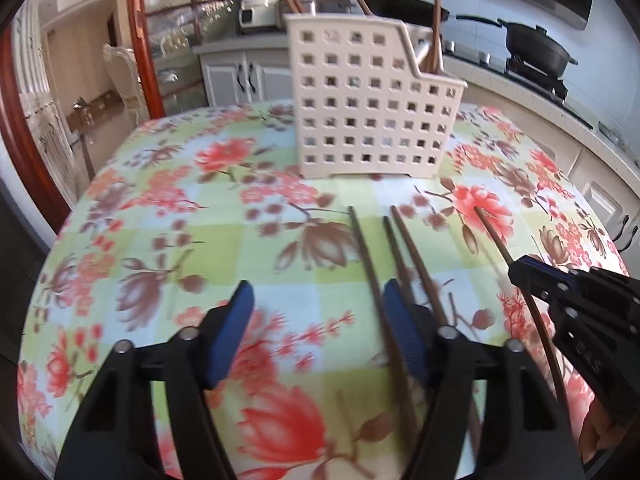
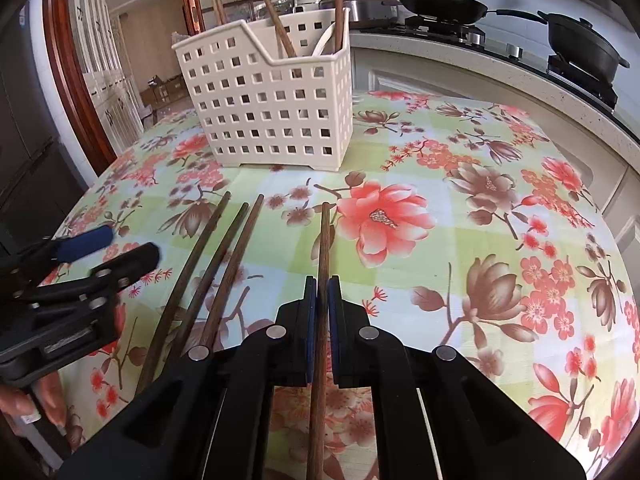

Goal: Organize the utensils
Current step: 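Grasp a brown chopstick with the right tool while the left tool grasps another chopstick, then lift the chopstick upright with the left tool while the right tool lifts its chopstick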

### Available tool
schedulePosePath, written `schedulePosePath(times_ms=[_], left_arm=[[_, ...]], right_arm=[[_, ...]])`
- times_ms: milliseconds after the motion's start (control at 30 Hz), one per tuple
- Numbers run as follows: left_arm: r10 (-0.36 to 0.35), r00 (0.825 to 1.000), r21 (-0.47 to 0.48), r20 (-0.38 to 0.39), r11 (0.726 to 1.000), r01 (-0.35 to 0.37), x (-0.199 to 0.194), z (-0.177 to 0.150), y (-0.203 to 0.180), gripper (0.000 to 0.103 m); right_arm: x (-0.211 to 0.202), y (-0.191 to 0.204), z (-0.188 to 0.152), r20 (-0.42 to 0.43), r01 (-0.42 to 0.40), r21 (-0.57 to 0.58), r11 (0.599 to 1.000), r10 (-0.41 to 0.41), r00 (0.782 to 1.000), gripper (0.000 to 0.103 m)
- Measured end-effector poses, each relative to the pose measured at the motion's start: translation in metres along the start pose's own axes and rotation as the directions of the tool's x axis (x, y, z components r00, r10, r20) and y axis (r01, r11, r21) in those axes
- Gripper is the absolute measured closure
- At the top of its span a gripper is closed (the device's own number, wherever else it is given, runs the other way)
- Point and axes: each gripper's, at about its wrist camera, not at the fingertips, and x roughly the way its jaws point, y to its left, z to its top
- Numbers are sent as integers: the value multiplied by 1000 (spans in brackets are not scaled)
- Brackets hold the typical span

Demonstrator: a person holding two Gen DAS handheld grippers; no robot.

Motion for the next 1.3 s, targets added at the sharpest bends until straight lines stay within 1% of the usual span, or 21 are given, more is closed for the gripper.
schedulePosePath(times_ms=[67,133,233,267,333,367,400,467,600,700,767,800,1033,1167,1300], left_arm=[[6,1000,12,-14,1000,-6,7,3,-7,53],[5,1000,15,-29,1000,-4,14,4,-12,60],[15,999,15,-35,1000,-15,20,5,-16,61],[19,999,14,-38,1000,-19,22,6,-16,64],[8,999,6,-50,1000,-8,25,6,-16,67],[6,998,9,-56,1000,-6,27,6,-17,71],[9,998,17,-59,1000,-8,28,6,-18,73],[18,998,32,-53,999,-16,27,5,-21,75],[3,998,23,-61,1000,-2,27,7,-19,75],[-1,998,31,-59,1000,3,28,7,-19,79],[-1,998,41,-56,999,3,29,7,-20,90],[0,998,45,-55,999,2,30,8,-20,94],[-24,999,22,-43,999,25,30,7,-13,97],[-28,1000,2,-7,1000,28,16,9,-6,97],[-33,999,-18,41,999,33,-2,14,0,97]], right_arm=[[-2,-4,0,7,-11,8,1000,11,1000,97],[-5,-9,-1,14,-20,18,1000,20,1000,97],[-7,-15,-2,21,-35,31,999,34,999,97],[-8,-16,-2,22,-40,32,999,39,999,97],[-8,-16,-3,24,-48,33,998,47,999,97],[-8,-16,-4,23,-52,33,998,52,998,97],[-8,-16,-4,21,-56,33,998,55,998,97],[-7,-17,-5,19,-62,35,997,62,998,97],[-5,-18,-7,14,-64,43,997,63,998,97],[-4,-19,-7,11,-59,48,997,59,998,97],[-3,-20,-7,9,-54,47,997,54,999,97],[-3,-20,-7,7,-52,46,998,51,999,97],[-4,-18,-7,7,-41,42,998,41,999,97],[-4,-19,-6,11,-41,45,998,41,999,97],[-10,-16,-3,36,-48,39,998,47,998,97]])
